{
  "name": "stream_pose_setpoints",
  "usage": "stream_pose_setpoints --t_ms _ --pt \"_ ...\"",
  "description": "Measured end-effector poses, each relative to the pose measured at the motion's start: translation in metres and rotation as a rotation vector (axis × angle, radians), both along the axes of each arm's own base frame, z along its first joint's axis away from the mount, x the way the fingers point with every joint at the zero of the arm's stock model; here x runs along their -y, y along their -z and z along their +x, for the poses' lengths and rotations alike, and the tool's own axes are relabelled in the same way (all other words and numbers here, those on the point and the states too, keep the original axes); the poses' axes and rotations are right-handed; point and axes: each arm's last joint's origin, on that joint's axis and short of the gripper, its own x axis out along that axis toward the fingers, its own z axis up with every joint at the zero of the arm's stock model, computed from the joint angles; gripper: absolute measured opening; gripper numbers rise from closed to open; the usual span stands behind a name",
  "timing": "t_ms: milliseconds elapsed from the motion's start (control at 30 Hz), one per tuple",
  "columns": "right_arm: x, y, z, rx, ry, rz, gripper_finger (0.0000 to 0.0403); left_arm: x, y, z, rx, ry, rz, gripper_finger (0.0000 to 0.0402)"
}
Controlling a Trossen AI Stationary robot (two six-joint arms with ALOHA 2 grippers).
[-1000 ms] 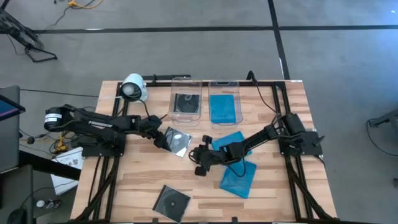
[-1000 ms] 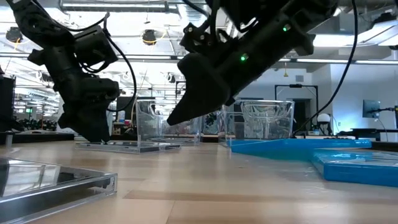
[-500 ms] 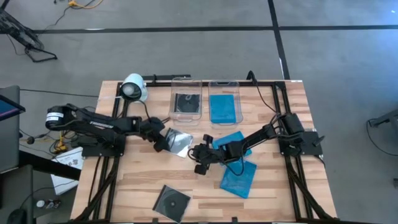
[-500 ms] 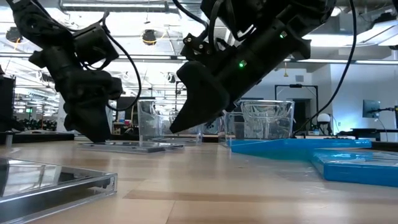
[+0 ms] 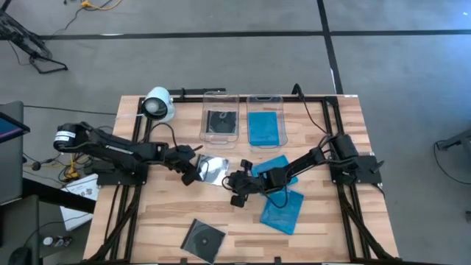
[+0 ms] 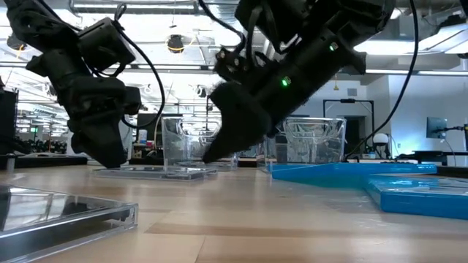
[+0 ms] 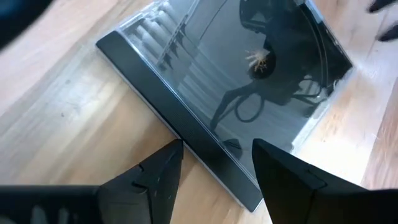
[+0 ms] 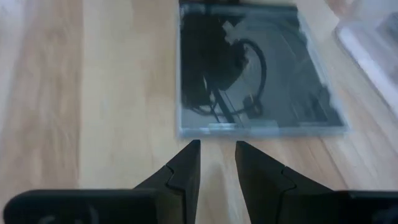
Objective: Pick & place jewel cases by type
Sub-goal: Put the top black CD case into the left transparent bin
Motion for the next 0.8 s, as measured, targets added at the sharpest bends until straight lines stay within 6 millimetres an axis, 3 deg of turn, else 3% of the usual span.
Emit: stream_pose_setpoints --t_ms 200,533,800 --pt "-0.001 0.013 0.000 -0.030 -0.018 0.014 0.0095 0.013 0.000 -0.001 -0.007 0.018 0.045 0.0190" --pt "-0.002 0.009 0.002 -0.019 -0.024 0.009 0.0095 0.042 0.000 -0.005 0.001 0.136 0.219 0.0190" --pt "-0.002 0.009 0.002 -0.020 -0.026 0.008 0.0095 0.054 -0.006 -0.006 0.050 0.079 0.407 0.0190"
